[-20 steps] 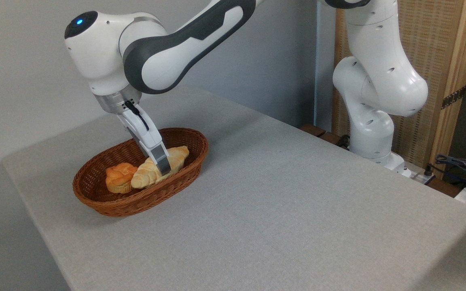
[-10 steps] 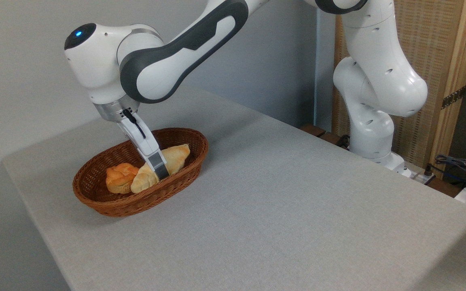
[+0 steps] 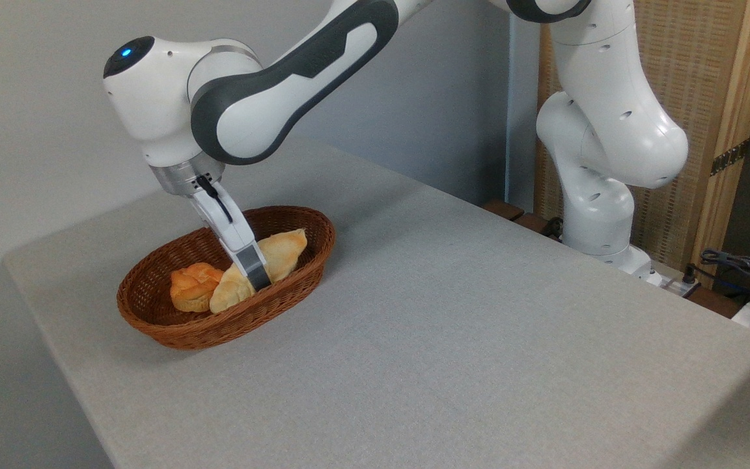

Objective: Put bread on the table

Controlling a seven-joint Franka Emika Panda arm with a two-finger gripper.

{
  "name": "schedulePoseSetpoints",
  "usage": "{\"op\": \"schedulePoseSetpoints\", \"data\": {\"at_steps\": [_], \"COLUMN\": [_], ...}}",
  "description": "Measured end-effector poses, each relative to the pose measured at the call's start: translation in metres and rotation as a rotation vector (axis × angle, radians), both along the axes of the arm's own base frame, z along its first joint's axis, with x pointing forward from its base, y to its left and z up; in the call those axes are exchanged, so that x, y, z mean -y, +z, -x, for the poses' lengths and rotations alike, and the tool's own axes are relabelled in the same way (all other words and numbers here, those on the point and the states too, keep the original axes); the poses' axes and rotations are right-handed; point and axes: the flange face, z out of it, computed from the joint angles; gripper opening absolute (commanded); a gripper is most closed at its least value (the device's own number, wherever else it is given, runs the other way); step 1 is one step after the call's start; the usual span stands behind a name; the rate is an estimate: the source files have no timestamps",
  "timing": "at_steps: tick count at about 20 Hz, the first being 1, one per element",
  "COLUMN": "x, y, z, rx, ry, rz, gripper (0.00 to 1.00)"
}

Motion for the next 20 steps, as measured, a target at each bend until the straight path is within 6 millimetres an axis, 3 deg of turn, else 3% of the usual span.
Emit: {"op": "schedulePoseSetpoints", "data": {"at_steps": [11, 16, 20], "x": [0.000, 0.000, -0.002], "y": [0.005, 0.029, 0.060], "z": [-0.001, -0.001, 0.006], "rx": [0.009, 0.052, 0.097], "ry": [0.000, 0.001, 0.002], "rz": [0.001, 0.012, 0.018], "gripper": [0.29, 0.32, 0.32]}}
